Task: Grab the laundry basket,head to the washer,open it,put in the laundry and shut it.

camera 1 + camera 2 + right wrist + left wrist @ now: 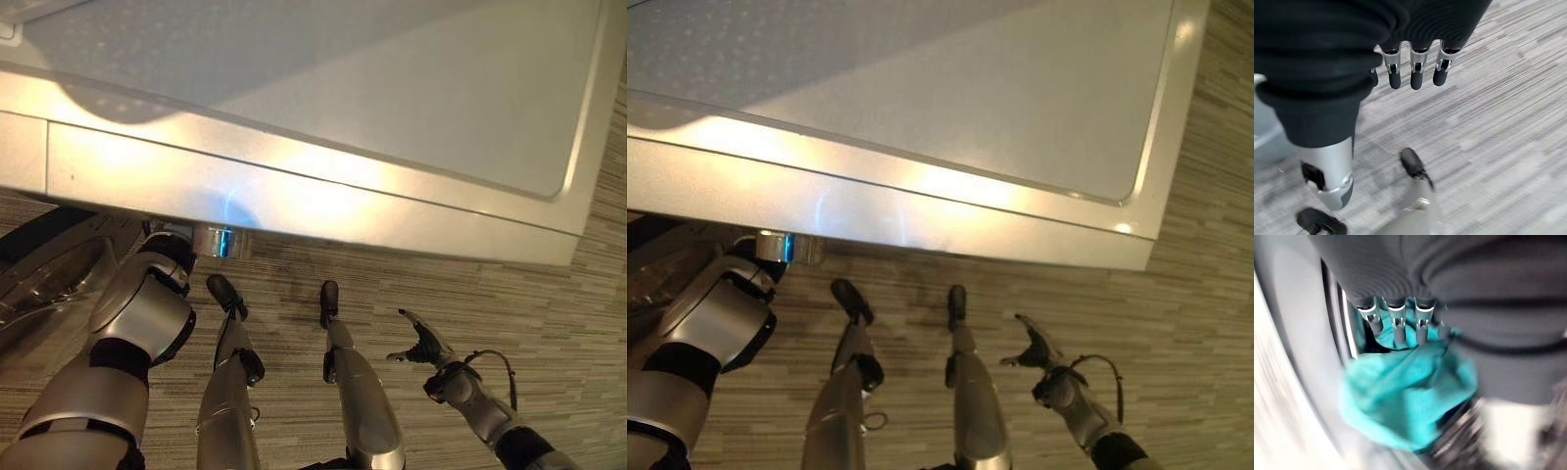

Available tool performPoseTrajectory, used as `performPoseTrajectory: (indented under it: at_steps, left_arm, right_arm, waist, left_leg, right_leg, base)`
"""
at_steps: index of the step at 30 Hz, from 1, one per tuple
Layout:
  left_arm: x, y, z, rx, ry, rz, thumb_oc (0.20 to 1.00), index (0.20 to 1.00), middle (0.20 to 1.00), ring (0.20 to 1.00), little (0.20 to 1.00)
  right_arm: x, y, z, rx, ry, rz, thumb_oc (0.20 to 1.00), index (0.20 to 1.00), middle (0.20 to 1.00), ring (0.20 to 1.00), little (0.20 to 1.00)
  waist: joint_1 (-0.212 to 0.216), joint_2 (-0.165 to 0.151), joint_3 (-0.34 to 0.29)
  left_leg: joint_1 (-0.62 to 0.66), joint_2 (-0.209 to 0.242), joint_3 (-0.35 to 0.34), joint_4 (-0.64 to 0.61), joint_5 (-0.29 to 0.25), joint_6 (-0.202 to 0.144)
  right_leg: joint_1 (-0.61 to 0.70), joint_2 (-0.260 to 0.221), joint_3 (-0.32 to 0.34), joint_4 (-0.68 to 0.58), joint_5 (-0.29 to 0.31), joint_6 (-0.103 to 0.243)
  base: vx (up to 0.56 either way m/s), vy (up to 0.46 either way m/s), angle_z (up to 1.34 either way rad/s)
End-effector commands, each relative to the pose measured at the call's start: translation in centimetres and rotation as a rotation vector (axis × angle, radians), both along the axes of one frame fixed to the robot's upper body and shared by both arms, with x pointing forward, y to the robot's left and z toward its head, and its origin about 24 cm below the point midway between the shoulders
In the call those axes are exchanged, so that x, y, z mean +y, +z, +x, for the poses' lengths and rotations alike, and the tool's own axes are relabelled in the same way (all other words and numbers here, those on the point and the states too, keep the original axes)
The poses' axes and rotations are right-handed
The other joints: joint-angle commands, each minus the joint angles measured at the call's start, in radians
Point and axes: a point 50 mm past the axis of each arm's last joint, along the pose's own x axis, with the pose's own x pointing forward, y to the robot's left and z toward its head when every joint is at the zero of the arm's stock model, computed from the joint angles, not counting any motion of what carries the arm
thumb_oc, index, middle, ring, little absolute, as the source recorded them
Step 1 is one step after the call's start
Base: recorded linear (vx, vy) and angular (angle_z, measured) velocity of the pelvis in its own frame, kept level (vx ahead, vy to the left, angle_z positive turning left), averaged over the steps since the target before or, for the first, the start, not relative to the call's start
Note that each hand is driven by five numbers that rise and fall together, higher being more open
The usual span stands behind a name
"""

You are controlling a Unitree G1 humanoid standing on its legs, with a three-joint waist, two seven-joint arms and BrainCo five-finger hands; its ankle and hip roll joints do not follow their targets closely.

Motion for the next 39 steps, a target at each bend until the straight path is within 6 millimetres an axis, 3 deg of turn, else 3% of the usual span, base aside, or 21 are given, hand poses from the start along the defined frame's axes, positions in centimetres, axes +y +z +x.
performPoseTrajectory:
  at_steps: [1,4,7,9,10,12,13,15,16,17,18,19,20,22,24,25,27,33,36,37,39]
  left_arm:
    - [-5.4,2.0,0.6,-0.083,-0.196,0.246,1.0,1.0,1.0,1.0,1.0]
    - [-6.7,-4.0,-1.6,0.003,-0.339,0.233,1.0,1.0,1.0,1.0,1.0]
    - [-6.1,-9.9,-5.8,0.11,-0.413,-0.006,1.0,1.0,1.0,1.0,1.0]
    - [-5.8,-11.6,-7.5,0.138,-0.416,-0.124,1.0,1.0,1.0,1.0,1.0]
    - [-5.3,-14.9,-11.2,0.185,-0.375,-0.383,1.0,1.0,1.0,1.0,1.0]
    - [-5.2,-16.5,-12.9,0.216,-0.333,-0.506,1.0,1.0,1.0,1.0,1.0]
    - [-4.7,-19.4,-15.8,0.299,-0.227,-0.692,1.0,1.0,1.0,1.0,1.0]
    - [-4.6,-20.9,-17.2,0.351,-0.177,-0.754,1.0,1.0,1.0,1.0,1.0]
    - [-4.9,-23.2,-19.2,0.447,-0.116,-0.774,1.0,1.0,1.0,1.0,1.0]
    - [-4.9,-23.3,-19.2,0.447,-0.116,-0.775,1.0,1.0,1.0,1.0,1.0]
    - [-5.3,-25.4,-20.8,0.526,-0.039,-0.783,1.0,1.0,1.0,1.0,1.0]
    - [-5.3,-25.4,-20.9,0.527,-0.039,-0.784,1.0,1.0,1.0,1.0,1.0]
    - [-5.7,-27.0,-22.0,0.59,0.031,-0.787,1.0,1.0,1.0,1.0,1.0]
    - [-5.4,-27.7,-22.3,0.593,0.111,-0.794,1.0,1.0,1.0,1.0,1.0]
    - [-5.0,-28.1,-22.5,0.588,0.163,-0.794,1.0,1.0,1.0,1.0,1.0]
    - [-4.7,-28.3,-22.7,0.588,0.188,-0.783,1.0,1.0,1.0,1.0,1.0]
    - [-4.2,-28.2,-22.5,0.57,0.208,-0.773,1.0,1.0,1.0,1.0,1.0]
    - [-1.6,-26.4,-21.6,0.414,0.289,-0.819,1.0,1.0,1.0,1.0,1.0]
    - [-1.2,-25.4,-21.0,0.355,0.287,-0.839,1.0,1.0,1.0,1.0,1.0]
    - [-0.8,-25.0,-20.7,0.335,0.282,-0.823,1.0,1.0,1.0,1.0,1.0]
    - [-0.2,-24.4,-20.0,0.303,0.269,-0.769,1.0,1.0,1.0,1.0,1.0]
  right_arm:
    - [-1.0,-3.1,-3.6,0.167,-0.054,-0.01,1.0,1.0,1.0,1.0,1.0]
    - [-0.6,-4.2,-4.3,0.221,-0.09,0.016,1.0,1.0,1.0,1.0,1.0]
    - [-0.7,-5.4,-5.6,0.289,-0.126,0.016,1.0,1.0,1.0,1.0,1.0]
    - [-0.8,-5.8,-6.1,0.313,-0.142,0.02,1.0,1.0,1.0,1.0,1.0]
    - [-0.7,-6.6,-7.0,0.353,-0.168,0.038,1.0,1.0,1.0,1.0,1.0]
    - [-0.5,-7.0,-7.4,0.372,-0.181,0.047,1.0,1.0,1.0,1.0,1.0]
    - [-0.5,-7.5,-7.9,0.404,-0.198,0.05,1.0,1.0,1.0,1.0,1.0]
    - [-0.5,-7.8,-8.1,0.421,-0.199,0.045,1.0,1.0,1.0,1.0,1.0]
    - [-0.6,-8.2,-8.7,0.451,-0.203,0.029,1.0,1.0,1.0,1.0,1.0]
    - [-0.6,-8.2,-8.7,0.451,-0.203,0.028,1.0,1.0,1.0,1.0,1.0]
    - [-0.6,-8.6,-9.1,0.475,-0.217,0.02,1.0,1.0,1.0,1.0,1.0]
    - [-0.7,-8.6,-9.1,0.476,-0.217,0.02,1.0,1.0,1.0,1.0,1.0]
    - [-0.6,-8.9,-9.3,0.494,-0.228,0.014,1.0,1.0,1.0,1.0,1.0]
    - [-0.6,-8.9,-9.1,0.495,-0.238,0.009,1.0,1.0,1.0,1.0,1.0]
    - [-0.7,-8.9,-8.9,0.498,-0.243,0.002,1.0,1.0,1.0,1.0,1.0]
    - [-1.0,-9.0,-9.1,0.511,-0.239,-0.019,1.0,1.0,1.0,1.0,1.0]
    - [-1.4,-8.9,-9.0,0.514,-0.247,-0.033,1.0,1.0,1.0,1.0,1.0]
    - [-4.1,-9.4,-11.2,0.614,-0.403,-0.082,1.0,1.0,1.0,1.0,1.0]
    - [-4.5,-9.9,-13.2,0.69,-0.45,-0.099,1.0,1.0,1.0,1.0,1.0]
    - [-4.7,-10.1,-14.1,0.714,-0.5,-0.081,1.0,1.0,1.0,1.0,1.0]
    - [-5.1,-10.3,-15.8,0.758,-0.552,-0.071,1.0,1.0,1.0,1.0,1.0]
  waist:
    - [0.019,0.032,-0.093]
    - [0.06,0.064,-0.09]
    - [0.093,0.094,-0.107]
    - [0.105,0.103,-0.116]
    - [0.123,0.117,-0.133]
    - [0.131,0.122,-0.142]
    - [0.151,0.131,-0.157]
    - [0.157,0.135,-0.162]
    - [0.173,0.138,-0.176]
    - [0.172,0.139,-0.175]
    - [0.192,0.143,-0.183]
    - [0.189,0.14,-0.187]
    - [0.207,0.147,-0.192]
    - [0.231,0.152,-0.195]
    - [0.245,0.148,-0.208]
    - [0.254,0.149,-0.215]
    - [0.26,0.146,-0.217]
    - [0.26,0.146,-0.279]
    - [0.241,0.176,-0.298]
    - [0.218,0.201,-0.331]
    - [0.2,0.227,-0.362]
  left_leg:
    - [0.173,0.026,-0.028,0.002,-0.205,-0.121]
    - [0.206,0.027,-0.038,0.002,-0.203,-0.123]
    - [0.255,0.029,-0.055,0.002,-0.202,-0.128]
    - [0.274,0.03,-0.06,0.002,-0.2,-0.13]
    - [0.309,0.037,-0.076,0.002,-0.194,-0.134]
    - [0.325,0.042,-0.084,0.002,-0.187,-0.136]
    - [0.35,0.053,-0.103,0.004,-0.169,-0.141]
    - [0.362,0.063,-0.118,0.004,-0.155,-0.147]
    - [0.372,0.076,-0.146,0.006,-0.13,-0.153]
    - [0.374,0.076,-0.147,0.006,-0.129,-0.154]
    - [0.371,0.096,-0.159,0.006,-0.074,-0.156]
    - [0.38,0.092,-0.173,0.008,-0.095,-0.168]
    - [0.362,0.114,-0.191,0.009,-0.03,-0.176]
    - [0.355,0.136,-0.253,0.011,0.016,-0.206]
    - [0.368,0.134,-0.326,0.009,-0.011,-0.203]
    - [0.379,0.135,-0.353,0.017,0.007,-0.209]
    - [0.395,0.137,-0.364,0.027,0.004,-0.205]
    - [0.527,0.147,-0.411,0.272,-0.113,-0.173]
    - [0.601,0.165,-0.398,0.244,-0.135,-0.18]
    - [0.645,0.189,-0.335,0.184,-0.12,-0.193]
    - [0.686,0.191,-0.291,0.099,-0.115,-0.207]
  right_leg:
    - [0.124,0.035,-0.031,0.003,-0.026,0.05]
    - [0.153,0.034,-0.041,0.004,-0.054,0.038]
    - [0.193,0.036,-0.05,0.004,-0.079,0.022]
    - [0.208,0.038,-0.053,0.004,-0.087,0.016]
    - [0.243,0.047,-0.058,0.005,-0.106,0.0]
    - [0.261,0.053,-0.063,0.006,-0.115,-0.009]
    - [0.293,0.068,-0.071,0.016,-0.138,-0.028]
    - [0.312,0.081,-0.075,0.026,-0.155,-0.041]
    - [0.345,0.101,-0.079,0.036,-0.183,-0.065]
    - [0.347,0.101,-0.081,0.036,-0.184,-0.065]
    - [0.371,0.126,-0.099,0.038,-0.187,-0.091]
    - [0.383,0.124,-0.091,0.034,-0.204,-0.087]
    - [0.399,0.145,-0.109,0.033,-0.207,-0.112]
    - [0.418,0.157,-0.114,0.032,-0.224,-0.127]
    - [0.428,0.154,-0.116,0.041,-0.233,-0.131]
    - [0.435,0.153,-0.118,0.043,-0.231,-0.133]
    - [0.445,0.145,-0.121,0.04,-0.226,-0.13]
    - [0.462,0.075,-0.124,0.029,-0.162,-0.11]
    - [0.472,0.063,-0.125,0.031,-0.15,-0.091]
    - [0.463,0.054,-0.129,0.033,-0.139,-0.082]
    - [0.476,0.039,-0.136,0.028,-0.126,-0.069]
  base:
    - [0.03,-0.041,0.02]
    - [0.03,-0.049,0.13]
    - [0.04,-0.057,0.23]
    - [0.03,-0.079,0.19]
    - [0.03,-0.13,0.04]
    - [0.01,-0.148,0.18]
    - [-0.04,-0.191,0.43]
    - [-0.05,-0.199,0.33]
    - [-0.04,-0.134,0.22]
    - [-0.2,-0.242,0.39]
    - [-0.08,-0.13,0.47]
    - [-0.26,-0.21,0.41]
    - [-0.17,-0.133,0.24]
    - [-0.25,-0.098,0.44]
    - [-0.15,-0.038,0.35]
    - [-0.08,-0.009,-0.01]
    - [-0.13,0.047,-0.16]
    - [-0.1,0.111,0.05]
    - [0.01,0.176,-0.18]
    - [0.09,0.333,0.06]
    - [0.11,0.274,0.17]
